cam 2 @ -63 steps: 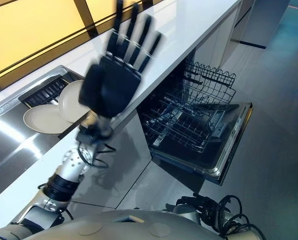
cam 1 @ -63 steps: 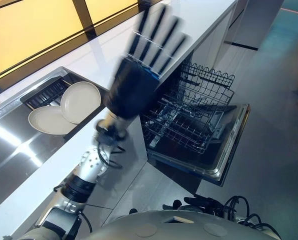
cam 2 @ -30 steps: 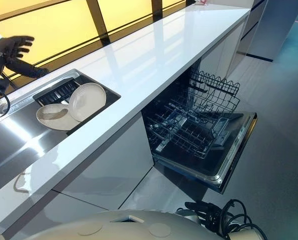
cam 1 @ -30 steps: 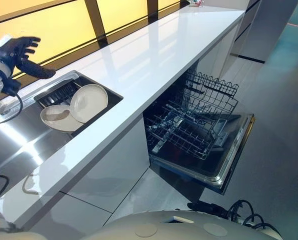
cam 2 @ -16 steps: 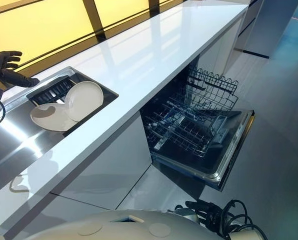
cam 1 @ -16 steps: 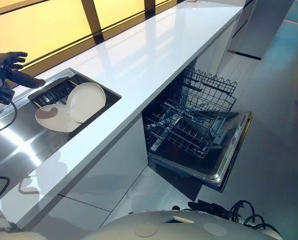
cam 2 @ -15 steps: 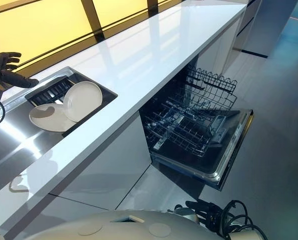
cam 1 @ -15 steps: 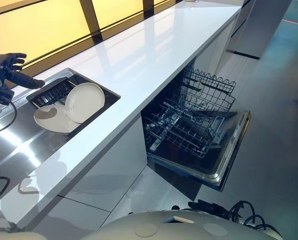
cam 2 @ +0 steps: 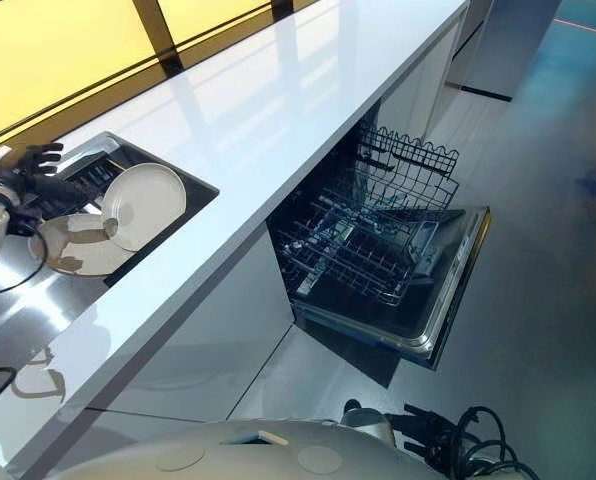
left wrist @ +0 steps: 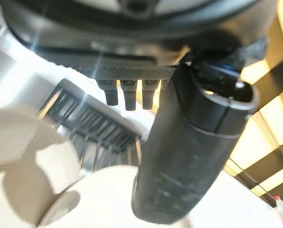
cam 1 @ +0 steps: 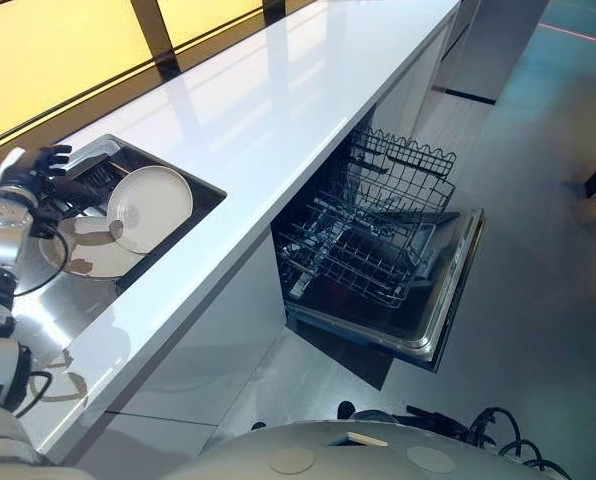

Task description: Pick up plates and place into dishwasher.

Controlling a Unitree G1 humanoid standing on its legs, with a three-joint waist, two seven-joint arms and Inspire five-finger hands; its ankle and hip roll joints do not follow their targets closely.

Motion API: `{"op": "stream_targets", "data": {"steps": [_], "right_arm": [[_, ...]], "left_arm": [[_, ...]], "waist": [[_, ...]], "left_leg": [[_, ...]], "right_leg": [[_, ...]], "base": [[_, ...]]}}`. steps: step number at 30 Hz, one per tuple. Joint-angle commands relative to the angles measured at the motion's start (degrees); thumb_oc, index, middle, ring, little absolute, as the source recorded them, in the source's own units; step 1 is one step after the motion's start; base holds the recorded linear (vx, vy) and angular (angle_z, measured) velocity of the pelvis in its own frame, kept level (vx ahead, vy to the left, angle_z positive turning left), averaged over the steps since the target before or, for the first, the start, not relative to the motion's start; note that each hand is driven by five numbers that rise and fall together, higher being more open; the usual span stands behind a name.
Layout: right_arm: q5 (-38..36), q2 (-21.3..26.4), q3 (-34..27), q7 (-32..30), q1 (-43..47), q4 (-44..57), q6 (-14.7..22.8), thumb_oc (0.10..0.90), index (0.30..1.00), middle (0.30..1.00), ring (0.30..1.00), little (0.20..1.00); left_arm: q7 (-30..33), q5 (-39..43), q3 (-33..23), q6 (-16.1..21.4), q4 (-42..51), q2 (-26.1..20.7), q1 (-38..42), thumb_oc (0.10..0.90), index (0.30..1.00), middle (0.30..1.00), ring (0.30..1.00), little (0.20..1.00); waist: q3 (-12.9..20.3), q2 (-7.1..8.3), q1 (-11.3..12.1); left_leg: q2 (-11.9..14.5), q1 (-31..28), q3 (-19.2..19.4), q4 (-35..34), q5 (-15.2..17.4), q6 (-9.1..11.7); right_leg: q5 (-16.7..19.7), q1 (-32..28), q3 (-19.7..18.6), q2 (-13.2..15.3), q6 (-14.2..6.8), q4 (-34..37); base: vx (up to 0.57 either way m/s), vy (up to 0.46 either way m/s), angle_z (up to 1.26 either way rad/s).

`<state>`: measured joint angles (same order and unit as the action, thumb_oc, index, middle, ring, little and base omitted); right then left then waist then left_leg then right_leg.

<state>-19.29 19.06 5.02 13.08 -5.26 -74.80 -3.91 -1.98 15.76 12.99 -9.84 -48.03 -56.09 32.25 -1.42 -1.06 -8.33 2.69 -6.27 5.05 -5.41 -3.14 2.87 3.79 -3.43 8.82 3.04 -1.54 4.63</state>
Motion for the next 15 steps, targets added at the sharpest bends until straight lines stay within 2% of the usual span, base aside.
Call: {"op": "stream_targets", "data": {"steps": [1,11,15], "right_arm": [[1.43,2.64,1.66,0.73,-2.04,0.58,0.04,0.8,0.9,0.9,0.9,0.9],[2.91,5.52,0.73,1.64,-3.68,1.95,0.61,0.8,0.9,0.9,0.9,0.9],[3.29,6.07,0.76,1.78,-3.93,2.5,0.67,0.8,0.9,0.9,0.9,0.9]], "left_arm": [[4.83,-1.82,-8.15,6.08,1.75,-2.69,4.82,0.8,0.9,0.9,0.9,0.9],[12.12,-1.4,-8.46,11.08,1.23,0.28,3.2,0.8,0.9,0.9,0.9,0.9],[12.49,0.88,-8.38,11.88,0.89,1.23,3.68,0.8,0.9,0.9,0.9,0.9]], "waist": [[-1.0,-2.06,-1.57],[-3.57,-1.48,-3.32],[-4.45,-1.38,-3.78]], "left_leg": [[-6.64,1.7,1.03,3.3,6.8,-3.74],[-7.54,3.59,2.37,3.56,6.72,-4.15],[-7.4,4.58,3.08,3.78,6.63,-4.01]], "right_leg": [[-7.12,2.74,-1.54,-0.6,-5.79,-9.46],[-6.09,5.88,-3.77,0.13,-6.68,-10.1],[-5.81,6.88,-4.87,0.27,-6.87,-10.11]], "base": [[0.05,0.109,-0.09],[0.05,0.118,-0.07],[0.01,0.067,-0.06]]}}
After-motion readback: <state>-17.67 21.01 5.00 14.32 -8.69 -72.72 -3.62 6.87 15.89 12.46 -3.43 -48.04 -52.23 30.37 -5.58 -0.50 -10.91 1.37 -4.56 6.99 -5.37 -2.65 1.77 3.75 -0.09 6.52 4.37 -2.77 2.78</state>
